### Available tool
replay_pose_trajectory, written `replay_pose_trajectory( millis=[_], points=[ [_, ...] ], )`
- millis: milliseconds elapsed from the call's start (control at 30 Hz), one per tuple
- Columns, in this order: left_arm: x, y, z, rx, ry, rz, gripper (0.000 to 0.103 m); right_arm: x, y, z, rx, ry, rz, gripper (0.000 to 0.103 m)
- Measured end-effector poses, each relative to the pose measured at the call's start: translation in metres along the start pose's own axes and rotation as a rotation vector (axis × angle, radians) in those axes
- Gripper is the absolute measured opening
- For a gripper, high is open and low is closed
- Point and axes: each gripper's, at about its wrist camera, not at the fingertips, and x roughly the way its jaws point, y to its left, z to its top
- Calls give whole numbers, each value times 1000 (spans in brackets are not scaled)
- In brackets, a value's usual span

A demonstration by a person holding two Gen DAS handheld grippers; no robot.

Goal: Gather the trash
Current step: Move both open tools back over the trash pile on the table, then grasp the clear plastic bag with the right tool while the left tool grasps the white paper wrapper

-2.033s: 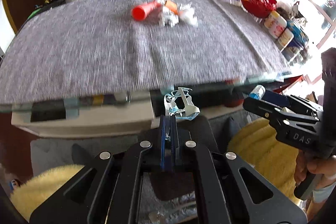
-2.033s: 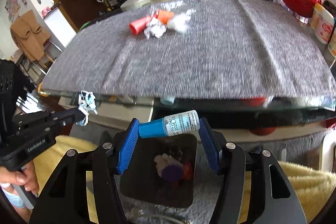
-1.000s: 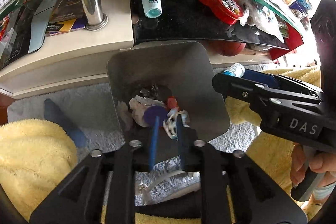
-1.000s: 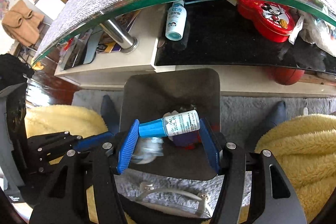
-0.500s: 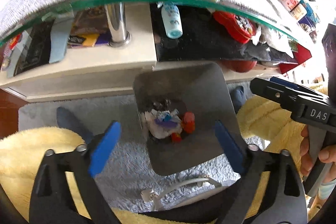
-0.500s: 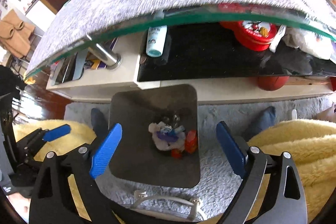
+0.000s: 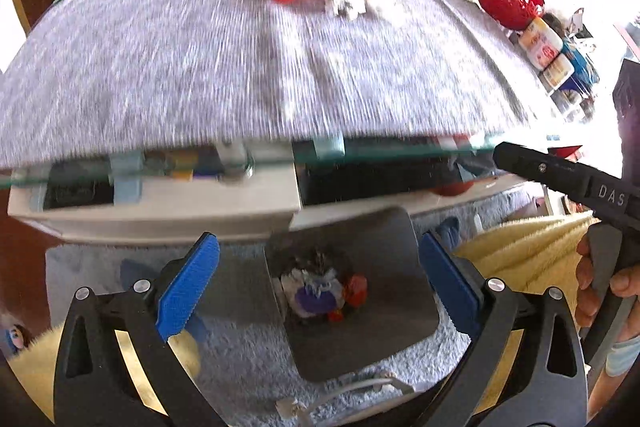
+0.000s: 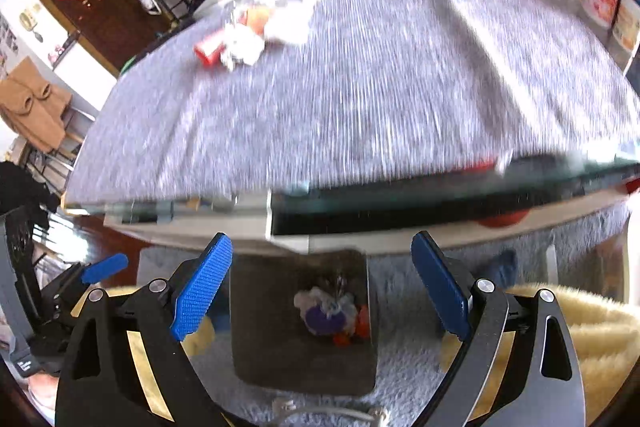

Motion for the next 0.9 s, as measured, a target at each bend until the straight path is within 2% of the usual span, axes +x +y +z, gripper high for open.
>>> replay_pose_trajectory(
  millis=[333, 633, 700, 767, 800, 900],
  points=[
    [6, -5, 79, 28, -56, 8, 95, 14, 3, 87, -19, -84, 0, 92],
    [33, -11, 138, 62, -62, 9, 94, 42, 5, 145, -35, -106, -6, 90],
    [39, -14, 147, 71, -63, 7, 93, 51, 8, 153, -38, -99, -3, 80],
    [45, -15, 156, 80, -63, 2, 89, 59, 9, 159, -45, -87, 8, 72],
    [51, -17, 161, 85, -58, -2, 84, 64, 10, 162, -53, -79, 8, 67],
    [64, -20, 171, 86, -34, -14, 69, 73, 11, 167, -64, -61, 16, 62]
  ],
)
